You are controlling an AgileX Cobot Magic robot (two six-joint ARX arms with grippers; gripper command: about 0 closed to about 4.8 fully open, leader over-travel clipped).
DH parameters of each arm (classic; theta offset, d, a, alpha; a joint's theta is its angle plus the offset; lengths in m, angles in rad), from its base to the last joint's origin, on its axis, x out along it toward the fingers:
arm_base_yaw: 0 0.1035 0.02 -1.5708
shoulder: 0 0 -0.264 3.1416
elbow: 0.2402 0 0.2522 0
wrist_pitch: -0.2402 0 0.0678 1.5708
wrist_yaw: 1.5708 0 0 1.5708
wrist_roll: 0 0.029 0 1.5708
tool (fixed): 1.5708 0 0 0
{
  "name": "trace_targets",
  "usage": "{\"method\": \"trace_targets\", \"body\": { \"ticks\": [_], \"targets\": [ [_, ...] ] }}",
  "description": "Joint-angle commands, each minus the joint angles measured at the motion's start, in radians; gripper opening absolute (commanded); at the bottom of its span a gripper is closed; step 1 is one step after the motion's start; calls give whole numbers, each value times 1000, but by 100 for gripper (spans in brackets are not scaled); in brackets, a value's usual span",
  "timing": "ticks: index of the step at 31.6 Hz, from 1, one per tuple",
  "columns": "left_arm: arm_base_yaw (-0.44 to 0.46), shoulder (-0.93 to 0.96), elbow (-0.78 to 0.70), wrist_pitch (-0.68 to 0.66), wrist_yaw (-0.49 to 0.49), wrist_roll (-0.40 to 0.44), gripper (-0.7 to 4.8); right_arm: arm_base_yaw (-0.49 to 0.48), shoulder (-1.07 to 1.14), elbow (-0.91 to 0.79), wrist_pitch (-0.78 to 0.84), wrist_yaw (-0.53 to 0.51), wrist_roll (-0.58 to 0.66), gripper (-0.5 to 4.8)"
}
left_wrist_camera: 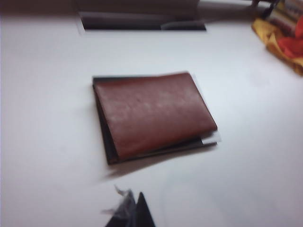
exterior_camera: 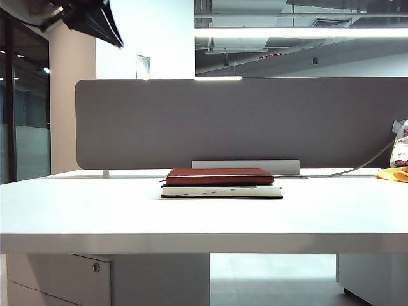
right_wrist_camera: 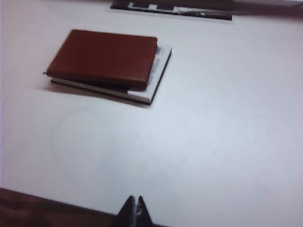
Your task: Pick up the red book and place it on top of the black book.
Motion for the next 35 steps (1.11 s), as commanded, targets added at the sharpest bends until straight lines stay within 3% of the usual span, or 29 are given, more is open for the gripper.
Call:
{"method": "trace_targets", "body": {
  "ticks": [1,15,35],
  "targets": [
    [1,-106,-121,71,-60,3,-6,1,-48,-53,16,12,19,-3],
    [2,-557,-592,214,-132,-19,-6,1,-257,-254,78,49,89,-3],
    [2,-1036,-949,185,-220,-18,-6,2,-432,-341,26,82,89,-3]
  ]
}}
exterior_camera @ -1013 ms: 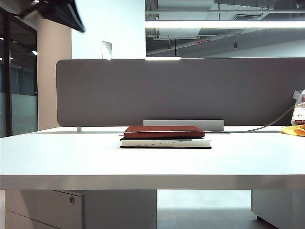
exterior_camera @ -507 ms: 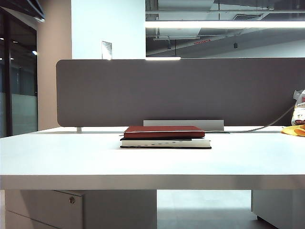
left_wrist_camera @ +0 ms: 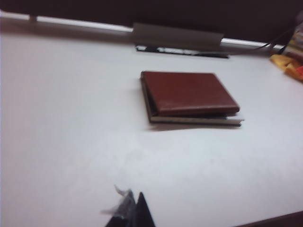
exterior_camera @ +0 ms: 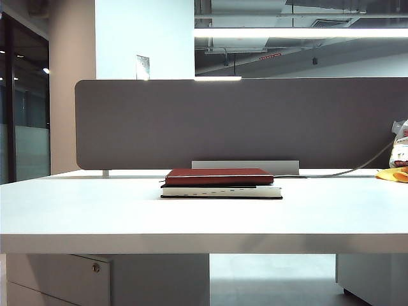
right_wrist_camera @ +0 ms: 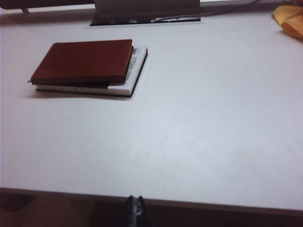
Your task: Pick up the red book and place it on top of the black book.
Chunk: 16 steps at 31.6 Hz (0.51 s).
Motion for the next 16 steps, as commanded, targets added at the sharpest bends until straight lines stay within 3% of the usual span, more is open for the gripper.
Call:
{"method": "trace_targets", "body": {
  "ticks": [1,12,16],
  "targets": [
    [2,-52,-52,-4,-12,0,-6,1,-24,-56,31,4,7,-3],
    [9,-181,-190,-9,-51,3,-6,2,-199,-290,152,-35,164,-3],
    [9,-191,-238,-3,-43,-26,-6,1,-233,-312,159,-24,158,-3]
  ]
}}
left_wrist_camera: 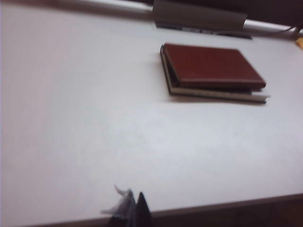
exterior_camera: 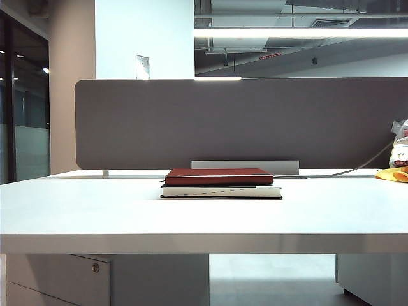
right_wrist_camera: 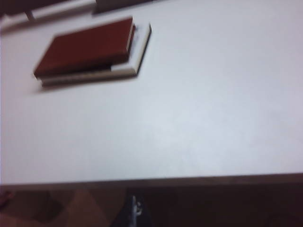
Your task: Pick up the red book and place it on top of the black book.
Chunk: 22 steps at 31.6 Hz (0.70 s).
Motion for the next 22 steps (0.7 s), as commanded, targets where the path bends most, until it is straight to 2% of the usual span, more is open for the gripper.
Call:
{"method": "trace_targets", "body": {
  "ticks": [1,4,8,15,22],
  "targets": [
    [-1,-1,-43,20,14,-30,-6,2,-11,-15,34,16,6,-3],
    [-1,-6,-95,54,46,-64,-6,2,-10,-47,51,23,7,-3],
    [-1,-13,-150,134,42,-140,-6,2,-11,-100,64,21,8,-3],
    [-2,-13,-219,184,42,-133,-6,2,-11,-177,139,16,6,-3],
    [-2,-13,-336,279,38,-167,-6,2,-12,-224,166,23,-28,-3]
  ]
}}
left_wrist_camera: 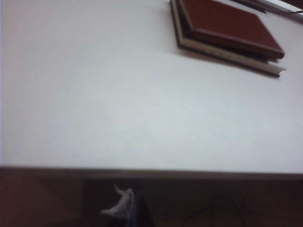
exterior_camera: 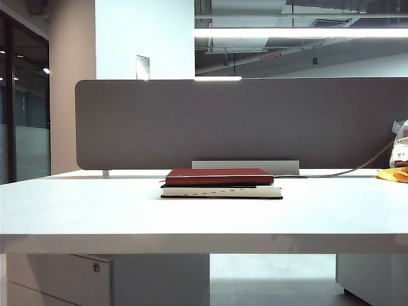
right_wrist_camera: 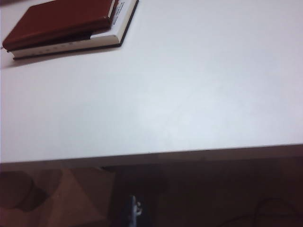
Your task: Pick up the red book and place it on top of the black book.
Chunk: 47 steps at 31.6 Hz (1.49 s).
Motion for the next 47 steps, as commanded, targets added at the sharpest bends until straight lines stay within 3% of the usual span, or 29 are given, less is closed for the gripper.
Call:
{"method": "trace_targets", "body": {
  "ticks": [1,14,28,47],
  "targets": [
    [-2,0,-45,78,0,-9,-6,2,-1,-18,32,5,-22,-3],
    [-2,0,-86,119,0,63,-6,2,-2,-88,93,1,-63,-3],
    [-2,0,-156,195,-12,70,-6,2,-3,-120,116,-6,-107,-3],
    [-2,1,-156,146,-27,161,-6,2,-3,-142,154,-26,-177,-3]
  ]
}}
